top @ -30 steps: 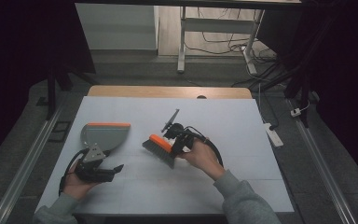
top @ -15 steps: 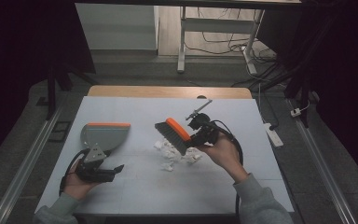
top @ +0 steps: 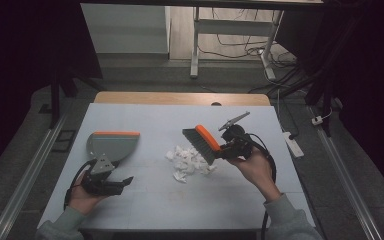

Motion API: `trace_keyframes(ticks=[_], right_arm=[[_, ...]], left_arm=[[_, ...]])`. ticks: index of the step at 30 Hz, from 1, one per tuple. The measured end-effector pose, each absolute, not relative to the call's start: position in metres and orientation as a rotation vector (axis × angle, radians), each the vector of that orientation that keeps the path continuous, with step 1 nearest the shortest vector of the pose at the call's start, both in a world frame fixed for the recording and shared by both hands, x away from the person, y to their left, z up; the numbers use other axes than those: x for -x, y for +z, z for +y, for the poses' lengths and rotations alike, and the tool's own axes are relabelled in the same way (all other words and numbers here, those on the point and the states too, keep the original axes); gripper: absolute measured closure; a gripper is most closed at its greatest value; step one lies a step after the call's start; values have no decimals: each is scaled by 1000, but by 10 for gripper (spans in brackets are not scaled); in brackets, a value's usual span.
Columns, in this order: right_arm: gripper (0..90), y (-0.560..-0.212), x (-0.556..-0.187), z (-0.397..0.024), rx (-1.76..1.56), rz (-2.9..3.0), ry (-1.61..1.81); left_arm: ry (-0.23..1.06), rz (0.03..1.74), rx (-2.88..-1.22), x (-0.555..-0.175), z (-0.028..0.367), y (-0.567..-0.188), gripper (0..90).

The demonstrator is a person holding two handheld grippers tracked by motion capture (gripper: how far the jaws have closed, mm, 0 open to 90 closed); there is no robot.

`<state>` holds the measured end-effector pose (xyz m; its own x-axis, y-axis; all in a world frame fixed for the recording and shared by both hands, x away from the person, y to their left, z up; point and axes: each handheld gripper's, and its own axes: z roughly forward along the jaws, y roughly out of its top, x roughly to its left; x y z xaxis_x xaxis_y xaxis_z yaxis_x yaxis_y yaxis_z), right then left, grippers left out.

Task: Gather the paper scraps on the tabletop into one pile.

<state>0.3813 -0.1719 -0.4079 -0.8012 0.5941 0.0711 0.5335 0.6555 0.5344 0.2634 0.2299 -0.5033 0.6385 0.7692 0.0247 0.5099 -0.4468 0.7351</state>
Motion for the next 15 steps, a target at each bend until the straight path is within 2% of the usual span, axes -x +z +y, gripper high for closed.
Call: trace_keyframes(ticks=[8, 15], right_arm=[[697, -414, -373, -191, -961, 2708, 832], [697, -425, -367, -225, -1018, 2620, 836]], left_arm=[[468, 991, -2143, -263, 230, -503, 260], [469, 990, -2139, -262, 230, -502, 260]])
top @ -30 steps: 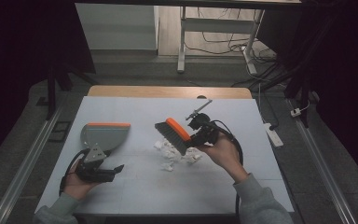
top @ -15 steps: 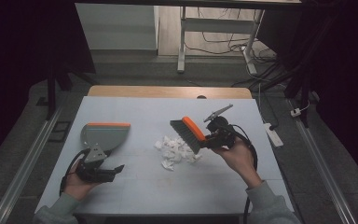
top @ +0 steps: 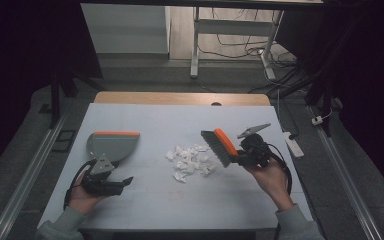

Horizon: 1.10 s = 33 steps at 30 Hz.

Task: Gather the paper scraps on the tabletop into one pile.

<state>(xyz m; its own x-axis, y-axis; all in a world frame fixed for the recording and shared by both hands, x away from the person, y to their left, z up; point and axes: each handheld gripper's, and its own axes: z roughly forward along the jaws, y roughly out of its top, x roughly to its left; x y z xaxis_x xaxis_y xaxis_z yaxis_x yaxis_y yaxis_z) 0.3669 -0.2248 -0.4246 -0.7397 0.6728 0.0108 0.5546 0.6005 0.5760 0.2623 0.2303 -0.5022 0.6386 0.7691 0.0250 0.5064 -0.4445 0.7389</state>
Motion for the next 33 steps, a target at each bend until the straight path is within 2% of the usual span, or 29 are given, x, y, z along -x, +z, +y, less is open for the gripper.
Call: trace_keyframes(ticks=[16, 33], right_arm=[[697, -454, -328, -304, -1114, 2456, 935], [697, -459, -324, -313, -1115, 2428, 948]], left_arm=[[483, 982, -2132, -260, 229, -499, 260], [487, 987, -2120, -258, 230, -499, 260]])
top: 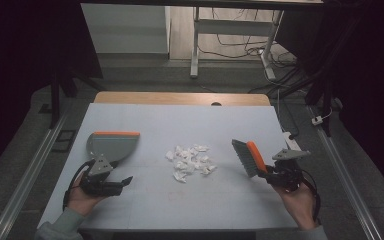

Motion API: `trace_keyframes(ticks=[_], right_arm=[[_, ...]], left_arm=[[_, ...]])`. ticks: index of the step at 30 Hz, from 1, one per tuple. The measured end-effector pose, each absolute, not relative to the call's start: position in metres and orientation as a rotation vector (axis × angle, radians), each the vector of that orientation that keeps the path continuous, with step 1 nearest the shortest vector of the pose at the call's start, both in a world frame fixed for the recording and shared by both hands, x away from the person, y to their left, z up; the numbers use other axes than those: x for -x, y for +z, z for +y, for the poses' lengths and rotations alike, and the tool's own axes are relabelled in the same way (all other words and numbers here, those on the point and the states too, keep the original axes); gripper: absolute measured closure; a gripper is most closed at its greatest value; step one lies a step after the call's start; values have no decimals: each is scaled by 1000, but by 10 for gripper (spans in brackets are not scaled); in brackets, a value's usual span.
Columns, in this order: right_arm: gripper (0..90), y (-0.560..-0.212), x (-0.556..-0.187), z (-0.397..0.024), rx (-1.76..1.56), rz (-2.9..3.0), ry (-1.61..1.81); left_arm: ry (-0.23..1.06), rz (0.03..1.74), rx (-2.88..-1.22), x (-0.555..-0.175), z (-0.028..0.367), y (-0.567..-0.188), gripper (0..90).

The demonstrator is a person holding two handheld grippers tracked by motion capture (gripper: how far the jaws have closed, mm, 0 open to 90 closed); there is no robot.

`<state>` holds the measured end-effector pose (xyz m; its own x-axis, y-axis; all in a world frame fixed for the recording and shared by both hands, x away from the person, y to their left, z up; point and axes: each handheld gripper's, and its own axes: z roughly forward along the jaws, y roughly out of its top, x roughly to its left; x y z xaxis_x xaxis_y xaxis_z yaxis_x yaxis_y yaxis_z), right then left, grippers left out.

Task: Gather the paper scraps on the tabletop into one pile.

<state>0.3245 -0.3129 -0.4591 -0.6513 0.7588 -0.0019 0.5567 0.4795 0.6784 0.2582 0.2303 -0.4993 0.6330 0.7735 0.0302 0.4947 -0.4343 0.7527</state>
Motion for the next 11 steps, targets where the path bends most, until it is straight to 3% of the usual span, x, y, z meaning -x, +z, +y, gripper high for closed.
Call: trace_keyframes(ticks=[11], right_arm=[[697, -459, -323, -311, -1101, 2428, 953]], left_arm=[[487, 985, -2118, -258, 231, -499, 260]])
